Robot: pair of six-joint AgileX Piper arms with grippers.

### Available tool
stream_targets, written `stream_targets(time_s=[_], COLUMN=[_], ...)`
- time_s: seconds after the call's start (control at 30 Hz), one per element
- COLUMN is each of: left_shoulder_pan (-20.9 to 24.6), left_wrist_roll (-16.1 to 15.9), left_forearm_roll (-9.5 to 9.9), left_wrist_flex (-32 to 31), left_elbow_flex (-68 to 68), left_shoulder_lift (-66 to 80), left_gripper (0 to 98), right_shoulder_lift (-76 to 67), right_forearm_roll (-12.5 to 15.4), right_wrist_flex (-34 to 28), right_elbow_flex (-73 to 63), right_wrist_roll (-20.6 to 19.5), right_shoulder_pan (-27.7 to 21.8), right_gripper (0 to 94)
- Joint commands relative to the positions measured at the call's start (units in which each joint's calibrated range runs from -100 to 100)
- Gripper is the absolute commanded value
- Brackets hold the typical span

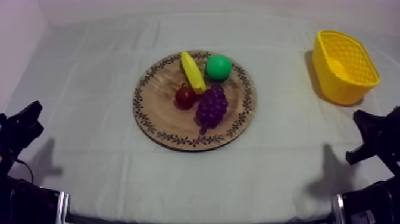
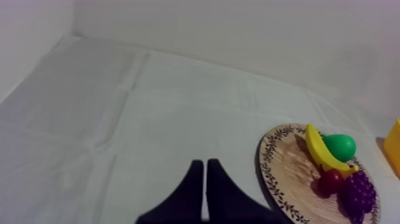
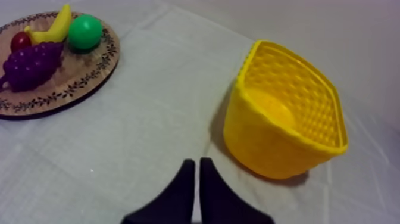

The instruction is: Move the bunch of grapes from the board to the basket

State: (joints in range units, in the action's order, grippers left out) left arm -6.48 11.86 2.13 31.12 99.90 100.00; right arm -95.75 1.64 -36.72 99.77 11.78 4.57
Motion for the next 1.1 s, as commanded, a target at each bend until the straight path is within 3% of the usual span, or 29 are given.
stream_targets(time_s=[0.0, 0.63, 0.87, 1.07], left_shoulder_pan=[0.0, 0.0, 0.0, 0.0], left_wrist_roll=[0.0, 0.0, 0.0, 0.0], left_forearm_roll=[0.0, 0.0, 0.0, 0.0], left_wrist_flex=[0.0, 0.0, 0.0, 0.0], left_elbow_flex=[0.0, 0.0, 0.0, 0.0], left_shoulder_lift=[0.0, 0.0, 0.0, 0.0], left_gripper=[0.1, 0.1, 0.1, 0.1], right_shoulder_lift=[0.0, 0.0, 4.5, 14.1], right_forearm_roll=[-0.1, -0.4, -3.1, -4.3], right_wrist_flex=[-0.1, 1.0, 2.8, -0.2], right_elbow_flex=[0.0, -0.1, -4.4, -15.0], right_wrist_roll=[-0.1, -0.9, -3.0, -2.6], right_shoulder_pan=[0.0, 0.3, 2.3, 4.2], right_gripper=[0.6, 0.5, 0.4, 0.5])
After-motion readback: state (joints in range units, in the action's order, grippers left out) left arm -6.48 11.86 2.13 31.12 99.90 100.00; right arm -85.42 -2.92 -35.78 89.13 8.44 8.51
